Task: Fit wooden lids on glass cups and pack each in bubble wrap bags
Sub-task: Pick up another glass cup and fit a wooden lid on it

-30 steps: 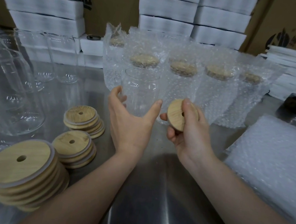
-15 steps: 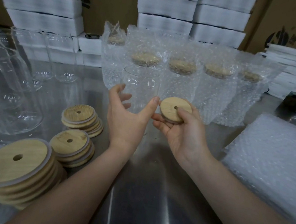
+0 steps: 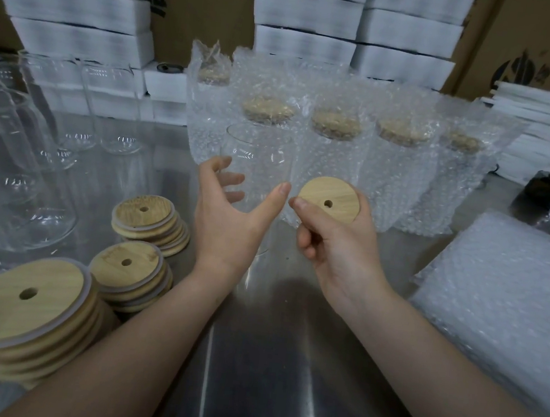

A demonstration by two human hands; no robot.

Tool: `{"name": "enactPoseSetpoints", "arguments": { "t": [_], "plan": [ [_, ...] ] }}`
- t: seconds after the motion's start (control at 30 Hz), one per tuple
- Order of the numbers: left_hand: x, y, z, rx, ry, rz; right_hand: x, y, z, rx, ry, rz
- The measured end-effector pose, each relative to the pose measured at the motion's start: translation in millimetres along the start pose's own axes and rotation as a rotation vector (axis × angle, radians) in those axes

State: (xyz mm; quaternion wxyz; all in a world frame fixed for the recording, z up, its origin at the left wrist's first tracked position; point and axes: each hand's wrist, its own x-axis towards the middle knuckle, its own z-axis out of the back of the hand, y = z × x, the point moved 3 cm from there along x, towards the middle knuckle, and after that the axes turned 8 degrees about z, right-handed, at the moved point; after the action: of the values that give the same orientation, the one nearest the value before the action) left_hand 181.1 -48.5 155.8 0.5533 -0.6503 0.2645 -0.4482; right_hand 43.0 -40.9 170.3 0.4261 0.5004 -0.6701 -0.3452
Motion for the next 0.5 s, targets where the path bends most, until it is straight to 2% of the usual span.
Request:
{"name": "enactPoseSetpoints", "arguments": {
  "t": [0.5],
  "plan": [
    [-1.2, -1.5, -0.9, 0.001, 0.027, -0.009, -1.7, 0.6, 2.3, -0.126, -0.018, -0.062]
  ]
}}
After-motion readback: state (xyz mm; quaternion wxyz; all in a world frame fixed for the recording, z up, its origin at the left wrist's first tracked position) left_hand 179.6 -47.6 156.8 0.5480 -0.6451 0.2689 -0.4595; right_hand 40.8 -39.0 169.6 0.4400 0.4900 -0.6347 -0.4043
